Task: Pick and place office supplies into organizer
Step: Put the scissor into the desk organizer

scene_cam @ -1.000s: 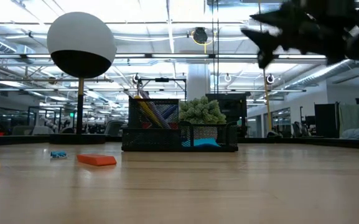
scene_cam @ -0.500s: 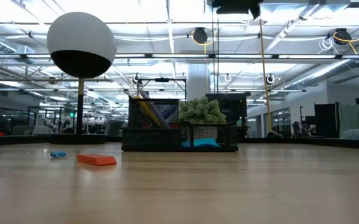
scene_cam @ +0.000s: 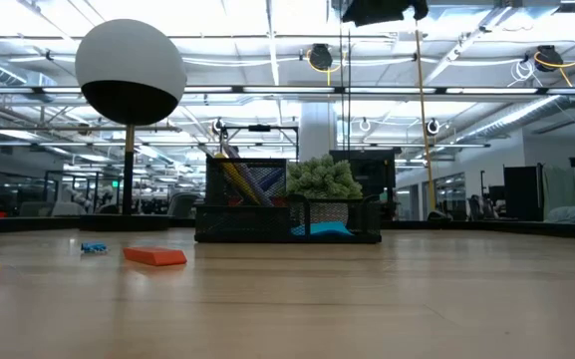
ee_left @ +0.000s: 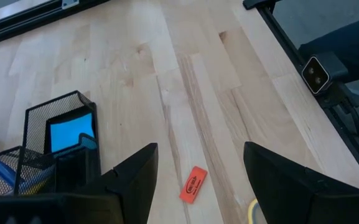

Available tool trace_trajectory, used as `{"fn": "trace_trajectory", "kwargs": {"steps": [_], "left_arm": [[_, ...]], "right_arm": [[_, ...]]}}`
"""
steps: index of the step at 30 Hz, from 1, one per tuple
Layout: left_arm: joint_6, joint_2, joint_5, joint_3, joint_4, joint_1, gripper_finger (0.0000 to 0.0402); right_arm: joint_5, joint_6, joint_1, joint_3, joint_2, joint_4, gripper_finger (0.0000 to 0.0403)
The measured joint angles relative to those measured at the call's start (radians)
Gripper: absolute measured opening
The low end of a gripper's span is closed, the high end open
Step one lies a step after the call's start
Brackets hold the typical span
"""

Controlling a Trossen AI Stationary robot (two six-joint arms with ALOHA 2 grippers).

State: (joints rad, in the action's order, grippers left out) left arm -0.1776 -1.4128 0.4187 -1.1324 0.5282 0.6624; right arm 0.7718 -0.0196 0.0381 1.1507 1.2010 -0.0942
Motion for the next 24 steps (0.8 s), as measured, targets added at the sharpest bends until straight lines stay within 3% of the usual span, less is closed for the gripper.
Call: {"fn": "trace_trajectory", "kwargs": {"steps": [5, 8, 24], "left_arm": [[-0.005, 0.000, 0.000, 0.000, 0.000, 0.000, 0.0243], [-0.009, 0.000, 0.000, 0.000, -0.001, 0.000, 0.0243], [-0.001, 0.000, 0.000, 0.000, 0.000, 0.000, 0.0243]], "right_arm": [[0.333, -0.114, -0.076, -0.001, 0.006, 0.037, 0.0152], [0.466, -0.180, -0.103, -0.001, 0.018, 0.121, 0.0151], [0.481, -0.183, -0.112, -0.001, 0.020, 0.132, 0.0149]]}}
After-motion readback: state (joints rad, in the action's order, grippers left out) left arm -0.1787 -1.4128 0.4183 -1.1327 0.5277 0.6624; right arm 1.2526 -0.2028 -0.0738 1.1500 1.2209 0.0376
